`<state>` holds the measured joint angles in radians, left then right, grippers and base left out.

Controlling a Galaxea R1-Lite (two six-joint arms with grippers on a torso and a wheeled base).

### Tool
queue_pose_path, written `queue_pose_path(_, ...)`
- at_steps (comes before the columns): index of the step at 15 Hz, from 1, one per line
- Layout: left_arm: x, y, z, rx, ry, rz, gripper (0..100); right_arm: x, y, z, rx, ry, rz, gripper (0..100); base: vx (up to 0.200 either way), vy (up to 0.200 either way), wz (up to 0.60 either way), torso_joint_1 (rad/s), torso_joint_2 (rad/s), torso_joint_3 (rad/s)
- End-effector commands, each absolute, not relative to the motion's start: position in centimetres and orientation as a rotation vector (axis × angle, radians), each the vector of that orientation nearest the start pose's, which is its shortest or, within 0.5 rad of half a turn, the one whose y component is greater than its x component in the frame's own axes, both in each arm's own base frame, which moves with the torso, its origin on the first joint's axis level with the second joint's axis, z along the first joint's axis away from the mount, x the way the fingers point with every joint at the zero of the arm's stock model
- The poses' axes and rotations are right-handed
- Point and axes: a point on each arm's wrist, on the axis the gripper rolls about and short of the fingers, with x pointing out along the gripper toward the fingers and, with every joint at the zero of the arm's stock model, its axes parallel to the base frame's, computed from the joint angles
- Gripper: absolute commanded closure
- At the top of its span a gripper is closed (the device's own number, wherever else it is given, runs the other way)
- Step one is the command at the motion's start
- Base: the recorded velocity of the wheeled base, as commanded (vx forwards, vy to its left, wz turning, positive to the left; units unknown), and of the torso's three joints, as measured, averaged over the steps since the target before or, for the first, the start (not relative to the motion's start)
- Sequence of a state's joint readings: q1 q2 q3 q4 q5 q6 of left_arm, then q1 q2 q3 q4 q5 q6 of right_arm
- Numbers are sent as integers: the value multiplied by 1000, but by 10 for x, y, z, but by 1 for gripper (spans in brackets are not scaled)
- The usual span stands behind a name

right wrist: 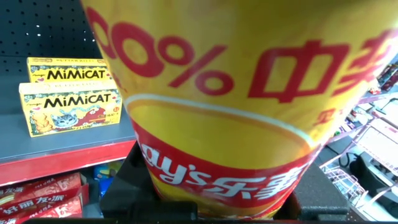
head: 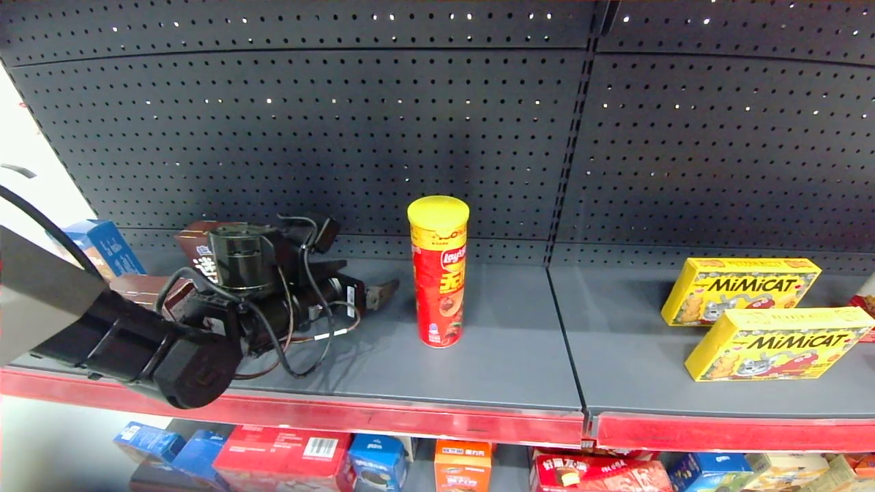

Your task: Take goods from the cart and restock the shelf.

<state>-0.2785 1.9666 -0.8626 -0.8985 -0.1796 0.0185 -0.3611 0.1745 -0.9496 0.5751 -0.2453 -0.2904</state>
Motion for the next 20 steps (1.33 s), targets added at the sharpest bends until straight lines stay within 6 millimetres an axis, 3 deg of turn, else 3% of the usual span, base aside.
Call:
queue_pose_path(1,367,-113,125,29,198,-470,0,-118,39,249,-293,-114,-629,100,0,0,0,0,0,0)
queue_pose_path(4,387,-119,122,22,171,-474,0,-118,38,249,-294,-116,-624,100,0,0,0,0,0,0)
queue_pose_path(9,402,-157,111,-30,156,-543,0,-118,38,249,-299,-113,-622,100,0,0,0,0,0,0)
queue_pose_path(15,396,-165,110,-29,165,-564,0,-118,38,249,-299,-113,-622,100,0,0,0,0,0,0)
queue_pose_path(20,377,-165,119,-26,169,-581,0,-118,38,248,-299,-112,-622,100,0,0,0,0,0,0)
